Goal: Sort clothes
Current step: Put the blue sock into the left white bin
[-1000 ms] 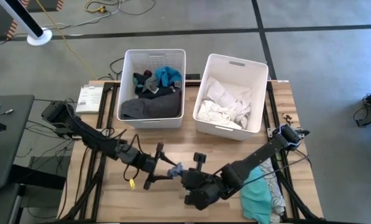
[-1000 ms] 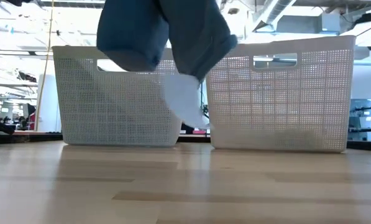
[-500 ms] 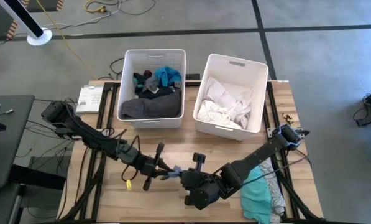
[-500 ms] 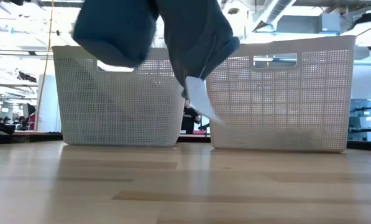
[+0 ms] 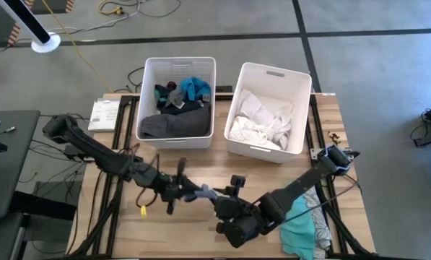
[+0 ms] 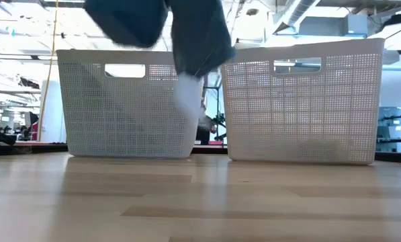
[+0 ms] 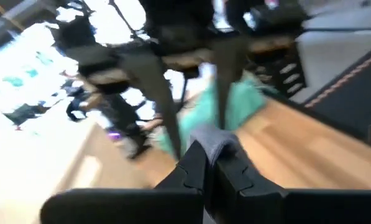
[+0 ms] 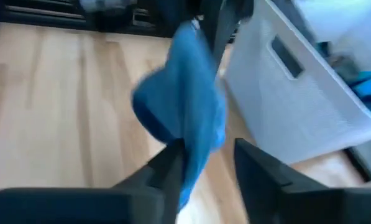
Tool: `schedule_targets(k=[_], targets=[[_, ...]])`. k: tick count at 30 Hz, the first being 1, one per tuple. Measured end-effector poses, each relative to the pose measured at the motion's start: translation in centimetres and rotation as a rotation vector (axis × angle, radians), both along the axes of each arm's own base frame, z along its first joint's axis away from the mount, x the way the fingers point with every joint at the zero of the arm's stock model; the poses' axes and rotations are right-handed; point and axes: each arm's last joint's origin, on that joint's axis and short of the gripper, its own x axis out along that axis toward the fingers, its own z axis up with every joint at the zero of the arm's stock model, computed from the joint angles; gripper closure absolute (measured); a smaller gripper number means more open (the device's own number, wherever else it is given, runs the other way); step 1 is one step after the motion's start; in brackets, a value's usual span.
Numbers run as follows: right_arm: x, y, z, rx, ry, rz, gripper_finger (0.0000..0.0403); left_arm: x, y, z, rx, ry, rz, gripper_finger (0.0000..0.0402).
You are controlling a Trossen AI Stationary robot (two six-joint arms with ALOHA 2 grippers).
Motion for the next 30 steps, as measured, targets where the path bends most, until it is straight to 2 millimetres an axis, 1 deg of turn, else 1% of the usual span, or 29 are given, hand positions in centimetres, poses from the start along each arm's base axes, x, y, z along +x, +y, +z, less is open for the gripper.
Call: schedule_targets(k=[4,7,9,13,18,20,23,27,30], targets=[[-1.0,0.3,0.4,-0.017,0.011,-0.006,0.0183,-1.5,1.7,3.0,0.071,-0.035,0.118,0.0401],[-2.1,0.2,0.8,0.007,0.025,-0.032,0.0153,-3.0,3.4,5.3,0.113,-0.071,0.224,0.0401],[-2.9,0.3,0.9,0.020,0.041,-0.050,0.0147,-4.1,4.8,6.9,0.135,-0.097,0.308,0.0401],[-4.4,1.0,0.5,0.028,0.086,-0.070,0.0149,-6.3,7.6,9.8,0.140,-0.136,0.451,0.0401],[-6.5,2.0,0.1,0.085,0.137,-0.102,0.0157,-8.5,11.1,12.2,0.132,-0.176,0.623,0.0401],[-7.3,2.4,-0.1,0.109,0.145,-0.123,0.0158,-9.0,12.5,12.7,0.133,-0.185,0.699,0.0401],[-8.6,3.2,-0.2,0.132,0.143,-0.150,0.0161,-9.3,14.3,12.7,0.165,-0.173,0.807,0.0401],[-10.1,4.3,-0.2,0.170,0.129,-0.164,0.0164,-9.0,16.5,12.0,0.201,-0.102,0.901,0.0401],[-11.2,5.2,-0.3,0.197,0.121,-0.165,0.0164,-8.5,18.2,11.2,0.188,-0.040,0.935,0.0401]])
